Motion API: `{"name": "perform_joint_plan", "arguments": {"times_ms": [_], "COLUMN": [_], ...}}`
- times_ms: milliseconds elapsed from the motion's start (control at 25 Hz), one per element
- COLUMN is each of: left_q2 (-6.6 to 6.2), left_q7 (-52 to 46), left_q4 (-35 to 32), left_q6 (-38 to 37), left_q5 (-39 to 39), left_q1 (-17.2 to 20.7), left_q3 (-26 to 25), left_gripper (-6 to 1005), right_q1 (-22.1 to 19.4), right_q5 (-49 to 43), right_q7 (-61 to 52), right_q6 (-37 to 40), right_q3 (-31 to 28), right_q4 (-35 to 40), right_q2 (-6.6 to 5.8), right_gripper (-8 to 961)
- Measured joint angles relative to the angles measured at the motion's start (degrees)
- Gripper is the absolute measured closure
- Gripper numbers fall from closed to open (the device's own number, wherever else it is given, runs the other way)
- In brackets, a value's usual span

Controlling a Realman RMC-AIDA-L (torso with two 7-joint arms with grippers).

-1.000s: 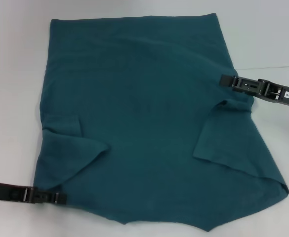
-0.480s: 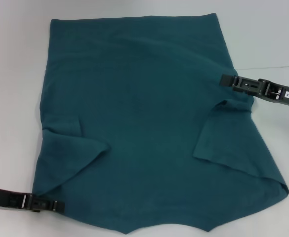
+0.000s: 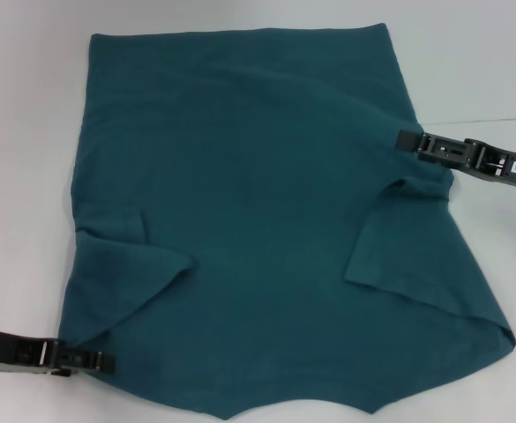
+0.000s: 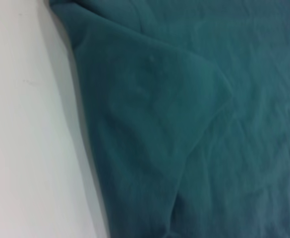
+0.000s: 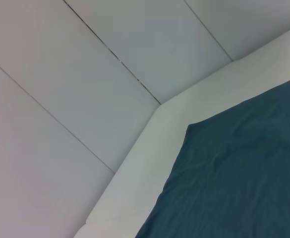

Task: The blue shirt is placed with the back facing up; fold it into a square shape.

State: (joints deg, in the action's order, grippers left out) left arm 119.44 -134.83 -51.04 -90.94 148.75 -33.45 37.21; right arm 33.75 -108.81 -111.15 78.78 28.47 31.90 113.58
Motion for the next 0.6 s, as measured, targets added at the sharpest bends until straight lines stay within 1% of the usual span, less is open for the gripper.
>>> {"name": "perform_joint_plan", "arguments": {"times_ms": [240,480,600], "left_q2": [0.02,0.63,0.70], "left_q7": [0.0,1.1,1.3], "left_q4": [0.0,-0.5,-0.7], "left_q6": [0.0,-0.4,-0.7], "left_q5": [0.0,-0.6,-0.6], "left_q1": [-0.3,-1.6,-1.9], "left_q3": [0.2,0.3,0.3], "left_gripper": [115,115,115], "right_q1": [-0.1,-0.1,-0.1], "right_q5": [0.0,0.0,0.0], "right_q7": [0.0,0.0,0.0], "right_q6": [0.0,-0.1,-0.3], "right_q3": [-0.2,-0.2,-0.2], "right_q4": [0.0,0.0,0.0], "right_q2": [-0.10,-0.12,-0.12], "right_gripper": [38,38,38]}}
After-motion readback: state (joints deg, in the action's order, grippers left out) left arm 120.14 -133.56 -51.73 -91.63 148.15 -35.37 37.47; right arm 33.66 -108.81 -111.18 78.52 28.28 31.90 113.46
